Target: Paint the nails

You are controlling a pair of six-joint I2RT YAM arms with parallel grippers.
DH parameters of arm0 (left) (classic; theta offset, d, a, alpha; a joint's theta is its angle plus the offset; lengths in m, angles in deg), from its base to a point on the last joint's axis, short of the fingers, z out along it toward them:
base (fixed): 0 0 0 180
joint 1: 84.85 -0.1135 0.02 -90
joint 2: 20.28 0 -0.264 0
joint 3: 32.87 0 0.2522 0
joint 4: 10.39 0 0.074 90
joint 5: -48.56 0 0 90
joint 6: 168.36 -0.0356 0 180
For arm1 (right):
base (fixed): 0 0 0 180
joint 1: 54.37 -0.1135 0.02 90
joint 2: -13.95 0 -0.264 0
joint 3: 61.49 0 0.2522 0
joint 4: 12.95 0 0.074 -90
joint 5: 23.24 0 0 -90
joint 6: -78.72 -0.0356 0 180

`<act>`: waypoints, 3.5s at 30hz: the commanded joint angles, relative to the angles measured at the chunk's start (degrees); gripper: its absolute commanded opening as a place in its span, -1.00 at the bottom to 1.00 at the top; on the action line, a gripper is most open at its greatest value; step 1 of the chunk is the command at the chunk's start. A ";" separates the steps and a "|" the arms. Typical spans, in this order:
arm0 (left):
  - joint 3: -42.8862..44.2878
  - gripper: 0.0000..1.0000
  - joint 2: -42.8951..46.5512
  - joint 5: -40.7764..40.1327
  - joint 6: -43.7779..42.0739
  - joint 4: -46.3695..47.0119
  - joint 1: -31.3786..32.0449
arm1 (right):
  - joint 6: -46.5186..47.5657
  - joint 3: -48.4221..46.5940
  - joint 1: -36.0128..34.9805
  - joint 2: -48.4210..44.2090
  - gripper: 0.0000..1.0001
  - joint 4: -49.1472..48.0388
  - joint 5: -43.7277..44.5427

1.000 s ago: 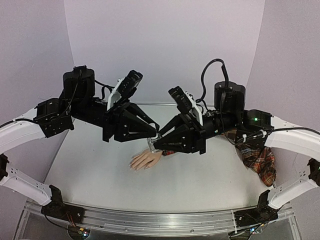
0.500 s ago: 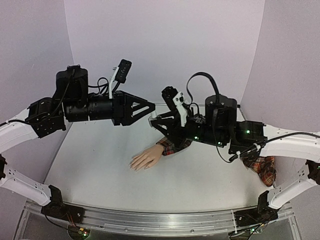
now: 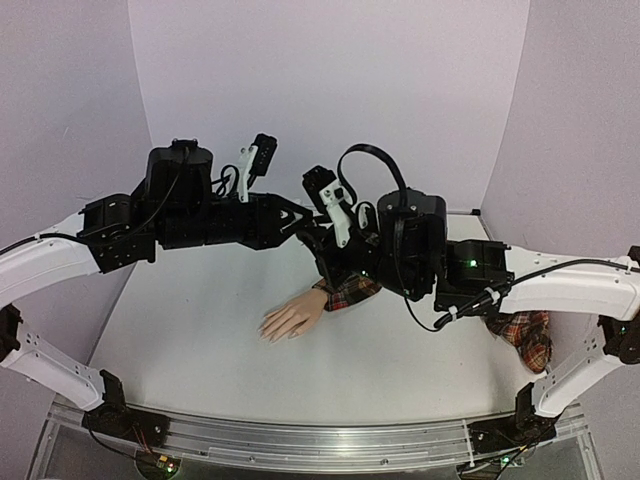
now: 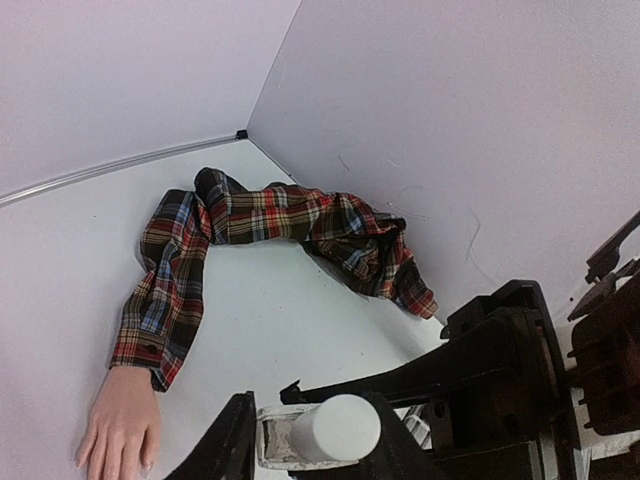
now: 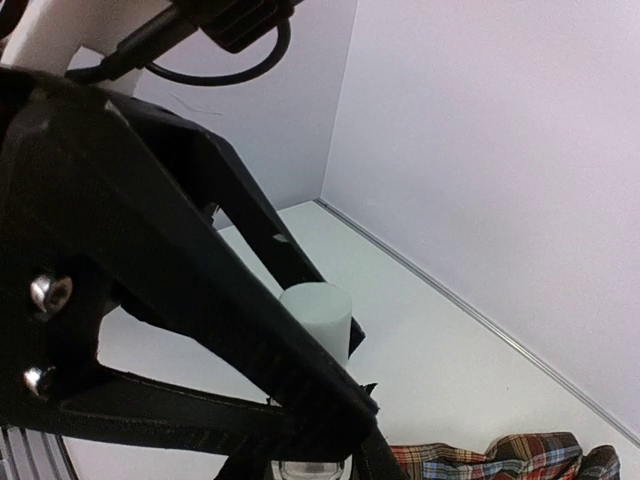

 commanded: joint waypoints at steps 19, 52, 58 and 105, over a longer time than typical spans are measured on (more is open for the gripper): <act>-0.03 -0.63 2.29 -1.05 2.47 4.57 0.08 | 2.15 -4.71 -1.45 1.43 -1.00 -0.49 2.53; -2.62 0.27 8.79 14.94 -3.48 4.57 0.08 | -3.31 10.10 9.07 -10.49 -1.00 -7.23 -31.71; 0.19 -0.01 5.75 10.76 -2.60 -0.68 0.08 | -3.04 9.53 9.03 -9.91 -1.00 -5.80 -29.20; -11.42 -1.00 -18.27 -11.97 -1.53 20.01 4.19 | -15.64 33.98 22.32 -27.95 0.94 2.88 7.06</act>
